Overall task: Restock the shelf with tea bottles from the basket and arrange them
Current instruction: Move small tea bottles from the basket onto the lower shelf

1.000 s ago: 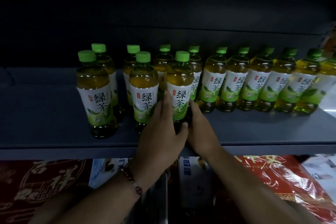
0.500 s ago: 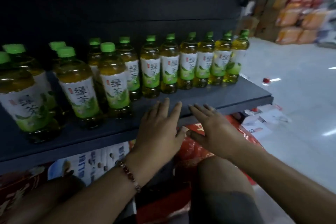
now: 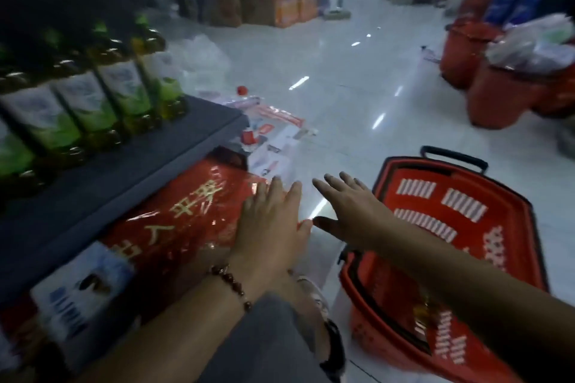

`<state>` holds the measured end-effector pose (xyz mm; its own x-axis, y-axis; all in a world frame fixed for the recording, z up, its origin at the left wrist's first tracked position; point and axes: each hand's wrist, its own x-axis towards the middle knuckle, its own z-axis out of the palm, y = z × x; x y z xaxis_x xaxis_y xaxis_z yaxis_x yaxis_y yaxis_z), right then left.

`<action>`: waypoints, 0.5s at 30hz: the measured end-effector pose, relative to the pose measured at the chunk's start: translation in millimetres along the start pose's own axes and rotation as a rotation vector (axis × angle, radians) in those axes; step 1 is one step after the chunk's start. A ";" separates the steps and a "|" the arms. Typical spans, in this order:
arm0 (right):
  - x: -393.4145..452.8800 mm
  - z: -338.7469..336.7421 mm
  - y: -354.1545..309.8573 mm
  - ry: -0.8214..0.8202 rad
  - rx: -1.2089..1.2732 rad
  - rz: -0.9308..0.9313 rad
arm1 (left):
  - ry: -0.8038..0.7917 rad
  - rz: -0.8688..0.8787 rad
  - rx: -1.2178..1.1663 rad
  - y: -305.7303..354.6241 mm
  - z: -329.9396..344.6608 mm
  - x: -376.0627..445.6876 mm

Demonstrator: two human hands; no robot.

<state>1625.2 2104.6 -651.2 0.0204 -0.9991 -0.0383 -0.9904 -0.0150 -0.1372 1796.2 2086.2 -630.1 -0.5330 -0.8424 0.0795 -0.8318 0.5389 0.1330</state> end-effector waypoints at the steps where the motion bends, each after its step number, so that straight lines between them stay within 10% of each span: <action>1: -7.1 5.4 19.0 -0.016 0.002 0.057 | -0.021 0.048 0.006 17.9 6.9 9.6; 15: -84.6 171.7 191.0 -0.348 0.172 0.720 | -0.347 0.392 0.127 155.8 112.7 63.2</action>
<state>1457.7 2193.2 -844.2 -0.5436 -0.6913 -0.4761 -0.7427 0.6604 -0.1110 1615.5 2117.5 -715.7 -0.8092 -0.5387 -0.2346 -0.5610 0.8270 0.0361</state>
